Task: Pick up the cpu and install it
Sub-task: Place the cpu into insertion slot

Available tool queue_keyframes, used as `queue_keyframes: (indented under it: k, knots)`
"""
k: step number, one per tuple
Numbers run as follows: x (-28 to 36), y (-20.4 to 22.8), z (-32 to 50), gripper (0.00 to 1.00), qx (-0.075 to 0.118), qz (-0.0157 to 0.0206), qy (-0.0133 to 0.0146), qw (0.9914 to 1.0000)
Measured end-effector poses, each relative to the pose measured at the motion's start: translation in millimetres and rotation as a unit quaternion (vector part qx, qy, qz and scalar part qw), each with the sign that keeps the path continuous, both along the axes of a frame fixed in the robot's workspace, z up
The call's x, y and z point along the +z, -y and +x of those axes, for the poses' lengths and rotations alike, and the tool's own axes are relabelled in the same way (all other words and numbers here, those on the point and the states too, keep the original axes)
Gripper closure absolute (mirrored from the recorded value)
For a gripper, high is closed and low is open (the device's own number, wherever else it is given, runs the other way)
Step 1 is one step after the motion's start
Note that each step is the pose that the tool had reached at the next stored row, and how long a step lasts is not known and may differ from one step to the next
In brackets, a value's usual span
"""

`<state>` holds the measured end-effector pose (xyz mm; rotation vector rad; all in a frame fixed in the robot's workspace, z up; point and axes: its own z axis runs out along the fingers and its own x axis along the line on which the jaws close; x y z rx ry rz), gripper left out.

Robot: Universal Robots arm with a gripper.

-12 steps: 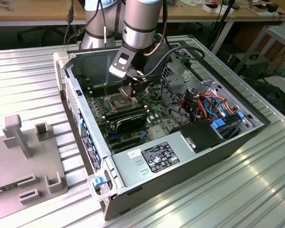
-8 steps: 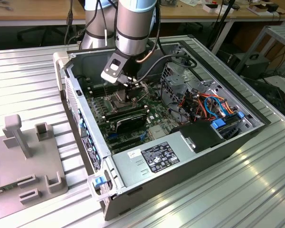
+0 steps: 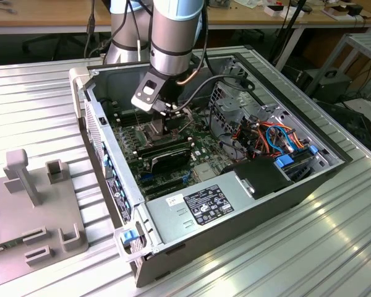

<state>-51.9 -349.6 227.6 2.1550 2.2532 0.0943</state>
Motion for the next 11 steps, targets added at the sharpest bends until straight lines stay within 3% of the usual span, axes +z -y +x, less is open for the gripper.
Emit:
queue_keyframes:
  k: [7, 11]
  knots:
    - [-1.9, -3.7, 0.2, 0.46, 0.000, 0.0001, 0.0001, 1.00000]
    - [-7.5, -4.0, 0.3, 0.46, 0.000, 0.0000, 0.0000, 1.00000]
